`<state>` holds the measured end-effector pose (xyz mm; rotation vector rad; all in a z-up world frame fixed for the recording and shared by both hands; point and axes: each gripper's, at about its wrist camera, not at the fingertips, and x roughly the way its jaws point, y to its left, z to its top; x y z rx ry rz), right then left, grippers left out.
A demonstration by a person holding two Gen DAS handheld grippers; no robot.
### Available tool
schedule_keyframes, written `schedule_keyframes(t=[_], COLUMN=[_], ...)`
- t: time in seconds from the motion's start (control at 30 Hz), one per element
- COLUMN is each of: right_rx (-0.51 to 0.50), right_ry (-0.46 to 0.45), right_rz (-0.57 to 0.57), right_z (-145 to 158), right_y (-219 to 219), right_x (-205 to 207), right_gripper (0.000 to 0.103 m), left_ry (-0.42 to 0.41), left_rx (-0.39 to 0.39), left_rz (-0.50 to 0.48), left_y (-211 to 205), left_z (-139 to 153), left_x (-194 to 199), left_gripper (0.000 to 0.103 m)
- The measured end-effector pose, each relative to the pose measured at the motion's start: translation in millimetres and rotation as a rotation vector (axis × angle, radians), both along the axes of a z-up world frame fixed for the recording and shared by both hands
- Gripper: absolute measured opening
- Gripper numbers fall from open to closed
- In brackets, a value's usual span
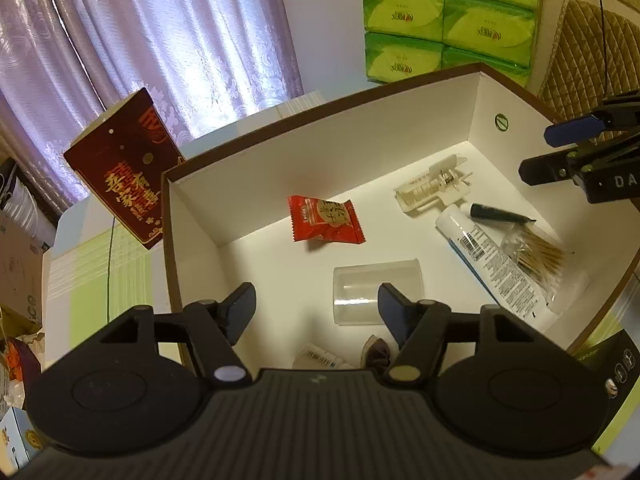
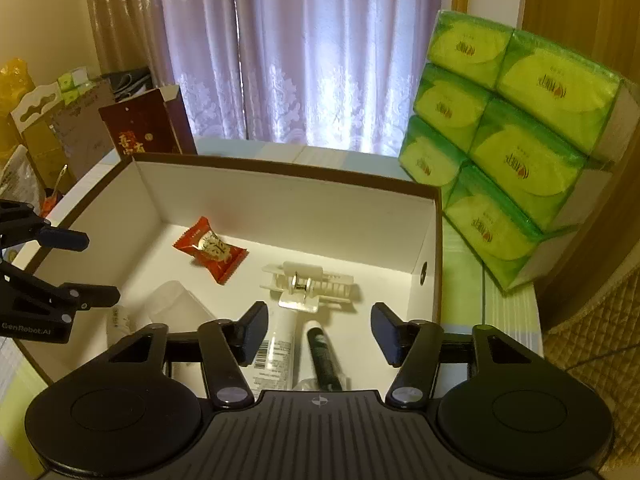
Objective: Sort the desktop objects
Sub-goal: 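Open left tool to drop pill bottle while right tool releases tube in box, then withdraw both tools from the box back over the table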
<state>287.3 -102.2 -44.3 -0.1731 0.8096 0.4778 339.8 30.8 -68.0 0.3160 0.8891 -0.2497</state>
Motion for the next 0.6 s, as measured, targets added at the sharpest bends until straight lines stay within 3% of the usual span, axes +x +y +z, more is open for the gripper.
schedule_keyframes(t=[0.27,0.33,0.4,0.5,0.6], right_rx=[0.003,0.006,0.011,0.031,0.041], right_ry=[0.009,0.012,0.009,0.006,0.009], right_rz=[0.016,0.020,0.018,0.020,0.013], right_z=[2,3,4,8,11], right_y=[-3,-3,-3,-5,-5], right_x=[-9,-12,-17,-25,-31], right_gripper=[0.077,0.092,0.100,0.101,0.101], left_ry=[-0.007,-0.009,-0.012,-0.020,-0.023], left_rx=[-0.006,-0.012,-0.025,-0.035,-0.060], left_rz=[0.011,0.027,0.033,0.061,0.087], left_y=[0,0,0,1,3], left_z=[4,7,10,16,21], left_x=[-4,-6,-8,-14,-21], left_gripper=[0.077,0.086,0.089,0.098,0.099])
